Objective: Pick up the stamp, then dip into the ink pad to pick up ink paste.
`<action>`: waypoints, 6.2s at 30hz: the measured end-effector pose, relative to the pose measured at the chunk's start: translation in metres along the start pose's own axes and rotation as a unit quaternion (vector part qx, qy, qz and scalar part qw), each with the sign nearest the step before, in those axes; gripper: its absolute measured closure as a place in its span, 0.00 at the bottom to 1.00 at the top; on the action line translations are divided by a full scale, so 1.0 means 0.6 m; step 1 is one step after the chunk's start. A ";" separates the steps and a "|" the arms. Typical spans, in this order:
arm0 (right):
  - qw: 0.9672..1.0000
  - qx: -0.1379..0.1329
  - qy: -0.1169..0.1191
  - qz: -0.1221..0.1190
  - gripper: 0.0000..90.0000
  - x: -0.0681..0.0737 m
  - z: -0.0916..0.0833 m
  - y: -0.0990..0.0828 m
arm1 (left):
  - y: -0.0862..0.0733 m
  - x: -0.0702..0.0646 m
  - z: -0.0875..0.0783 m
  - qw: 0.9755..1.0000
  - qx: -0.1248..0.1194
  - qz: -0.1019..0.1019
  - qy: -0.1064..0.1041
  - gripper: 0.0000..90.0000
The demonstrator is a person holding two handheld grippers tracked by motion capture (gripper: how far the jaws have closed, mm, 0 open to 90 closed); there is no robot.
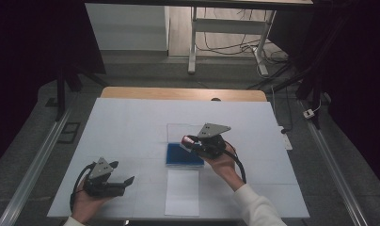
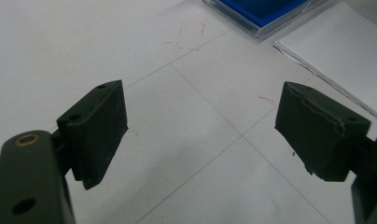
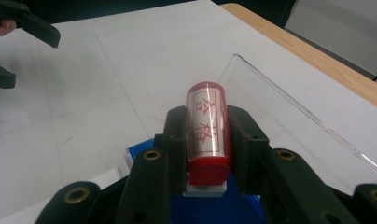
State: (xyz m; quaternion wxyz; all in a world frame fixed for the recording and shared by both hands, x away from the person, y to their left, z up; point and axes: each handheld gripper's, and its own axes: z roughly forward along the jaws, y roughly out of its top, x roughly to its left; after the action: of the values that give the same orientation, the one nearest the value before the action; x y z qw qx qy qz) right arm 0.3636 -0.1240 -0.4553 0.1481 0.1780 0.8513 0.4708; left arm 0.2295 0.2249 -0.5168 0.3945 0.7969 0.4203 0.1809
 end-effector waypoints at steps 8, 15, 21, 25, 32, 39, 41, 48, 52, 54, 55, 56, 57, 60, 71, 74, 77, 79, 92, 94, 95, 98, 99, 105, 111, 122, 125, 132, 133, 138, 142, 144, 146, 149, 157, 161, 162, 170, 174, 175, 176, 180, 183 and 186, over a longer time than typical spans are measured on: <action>1.000 0.000 0.006 0.004 0.77 -0.002 -0.003 0.002 | 0.000 0.000 0.000 1.000 0.000 0.000 0.000 0.19; 1.000 0.000 0.008 0.003 0.77 -0.001 -0.002 0.004 | 0.000 0.000 0.000 1.000 0.000 0.000 -0.001 0.19; 1.000 0.006 0.007 0.000 0.77 0.000 0.002 0.003 | 0.001 -0.002 0.001 1.000 0.001 0.001 -0.001 0.19; 1.000 0.014 0.004 -0.003 0.77 0.001 0.007 0.002 | 0.001 -0.003 0.001 1.000 0.001 0.000 -0.002 0.19; 1.000 0.031 0.002 -0.005 0.77 0.002 0.019 -0.002 | 0.001 -0.003 0.000 1.000 0.001 0.001 -0.002 0.19; 0.998 0.057 -0.001 -0.004 0.77 -0.001 0.034 -0.011 | 0.001 -0.003 0.001 1.000 0.002 0.000 -0.002 0.19; 0.998 0.063 -0.003 -0.005 0.77 -0.002 0.038 -0.014 | 0.001 -0.004 0.001 1.000 0.002 0.001 -0.002 0.19; 0.997 0.077 -0.010 -0.007 0.78 0.000 0.051 -0.020 | 0.000 -0.003 0.001 1.000 0.003 0.001 -0.002 0.19; 0.996 0.085 -0.012 -0.007 0.78 0.000 0.056 -0.023 | 0.000 -0.003 0.001 1.000 0.003 0.002 -0.002 0.19; 0.996 0.086 -0.010 -0.005 0.78 -0.001 0.058 -0.025 | 0.000 -0.003 0.001 1.000 0.004 0.003 -0.002 0.19; 0.996 0.087 -0.009 -0.004 0.78 -0.001 0.059 -0.026 | 0.000 -0.003 0.001 1.000 0.004 0.003 -0.002 0.19; 0.996 0.088 -0.008 -0.002 0.78 -0.001 0.059 -0.026 | 0.000 -0.003 0.001 1.000 0.004 0.003 -0.002 0.19; 0.996 0.089 -0.006 -0.001 0.77 -0.001 0.061 -0.027 | 0.000 -0.003 0.001 1.000 0.004 0.003 -0.002 0.19; 0.996 0.090 -0.003 0.000 0.78 -0.001 0.064 -0.030 | -0.001 -0.003 0.001 1.000 0.004 0.003 -0.002 0.19; 0.994 0.106 -0.002 -0.003 0.78 -0.001 0.071 -0.039 | -0.001 -0.004 -0.001 1.000 0.003 0.004 0.001 0.19; 0.994 0.108 0.000 0.008 0.78 -0.003 0.071 -0.039 | -0.001 -0.004 -0.001 1.000 0.002 0.004 0.000 0.19; 0.994 0.112 -0.002 0.005 0.78 -0.001 0.071 -0.038 | -0.001 -0.004 -0.001 1.000 0.003 0.005 0.001 0.19; 0.994 0.113 -0.002 0.005 0.78 -0.001 0.071 -0.038 | -0.001 -0.005 -0.001 1.000 0.003 0.004 0.001 0.19; 0.992 0.124 -0.008 0.008 0.78 0.003 0.074 -0.040 | 0.000 -0.008 0.000 1.000 0.003 0.004 -0.001 0.19; 0.993 0.117 -0.008 0.009 0.78 0.002 0.074 -0.043 | 0.001 -0.009 0.001 1.000 0.004 0.004 -0.002 0.19; 0.993 0.117 -0.008 0.005 0.78 0.003 0.074 -0.044 | 0.001 -0.010 0.001 1.000 0.004 0.005 -0.002 0.19; 0.993 0.115 -0.014 0.006 0.79 0.006 0.074 -0.045 | 0.001 -0.010 0.001 1.000 0.004 0.006 -0.002 0.19; 0.993 0.113 -0.012 0.006 0.79 0.006 0.074 -0.045 | 0.001 -0.009 0.001 1.000 0.004 0.006 -0.001 0.19; 0.994 0.111 -0.012 0.006 0.79 0.005 0.073 -0.047 | 0.000 -0.006 -0.001 1.000 0.002 0.004 0.001 0.19; 0.994 0.108 -0.012 0.008 0.79 0.005 0.073 -0.048 | 0.002 -0.009 -0.001 1.000 0.002 0.005 -0.001 0.19; 0.994 0.106 -0.002 0.001 0.78 0.000 0.065 -0.041 | -0.001 -0.004 -0.004 1.000 0.000 0.003 0.001 0.19; 0.996 0.087 0.003 0.008 0.78 -0.001 0.057 -0.037 | -0.001 -0.004 -0.004 1.000 0.001 0.005 0.002 0.19; 0.998 0.056 -0.002 0.009 0.78 -0.002 0.030 -0.016 | -0.002 -0.003 -0.004 1.000 0.001 0.004 0.002 0.19; 0.999 0.052 -0.002 0.010 0.78 -0.002 0.028 -0.013 | -0.002 -0.003 -0.003 1.000 0.001 0.004 0.002 0.19; 0.998 0.054 -0.003 0.009 0.78 -0.001 0.026 -0.008 | -0.002 -0.003 -0.003 1.000 0.002 0.003 0.003 0.19; 0.998 0.065 -0.008 0.016 0.78 -0.004 0.032 -0.013 | -0.002 -0.003 -0.002 1.000 0.003 0.003 0.004 0.19; 0.998 0.067 -0.006 0.016 0.78 -0.005 0.037 -0.015 | -0.001 -0.003 -0.002 1.000 0.003 0.004 0.004 0.19; 0.997 0.071 -0.004 0.014 0.78 -0.003 0.042 -0.016 | -0.001 -0.003 -0.002 1.000 0.003 0.004 0.003 0.19; 0.997 0.080 -0.004 0.013 0.78 -0.002 0.050 -0.019 | -0.002 -0.001 -0.002 1.000 0.004 0.004 0.003 0.19; 0.996 0.086 -0.006 0.014 0.78 -0.003 0.058 -0.023 | -0.002 -0.001 -0.001 1.000 0.005 0.003 0.002 0.19; 0.995 0.096 -0.009 0.010 0.78 -0.003 0.065 -0.025 | -0.002 0.000 -0.001 1.000 0.005 0.003 0.003 0.19; 0.995 0.094 -0.007 0.011 0.78 -0.002 0.067 -0.026 | -0.002 0.000 -0.001 1.000 0.004 0.002 0.003 0.19; 0.993 0.116 0.001 0.018 0.78 -0.005 0.078 -0.034 | -0.003 -0.001 -0.002 1.000 0.003 0.003 0.003 0.19; 0.993 0.120 -0.006 0.017 0.78 -0.001 0.080 -0.033 | -0.002 -0.002 -0.002 1.000 0.003 0.003 0.004 0.19; 0.993 0.121 -0.007 0.015 0.78 -0.001 0.081 -0.033 | -0.002 -0.002 -0.002 1.000 0.004 0.004 0.003 0.19; 0.992 0.122 -0.007 0.016 0.78 -0.001 0.081 -0.033 | -0.002 -0.002 -0.001 1.000 0.004 0.004 0.003 0.19; 0.992 0.123 -0.008 0.017 0.78 0.000 0.082 -0.036 | -0.002 -0.003 -0.001 1.000 0.005 0.004 0.003 0.19; 0.993 0.120 -0.008 0.018 0.78 0.000 0.082 -0.037 | -0.002 -0.004 -0.001 1.000 0.006 0.004 0.002 0.19; 0.993 0.118 -0.012 0.015 0.78 0.002 0.082 -0.039 | -0.002 -0.004 -0.001 1.000 0.006 0.004 0.004 0.19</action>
State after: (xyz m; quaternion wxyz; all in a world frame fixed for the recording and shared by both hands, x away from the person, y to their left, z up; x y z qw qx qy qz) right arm 0.3793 -0.0985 -0.5007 0.1288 0.2123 0.8964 0.3671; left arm 0.2269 0.2236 -0.5172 0.3875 0.8002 0.4195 0.1830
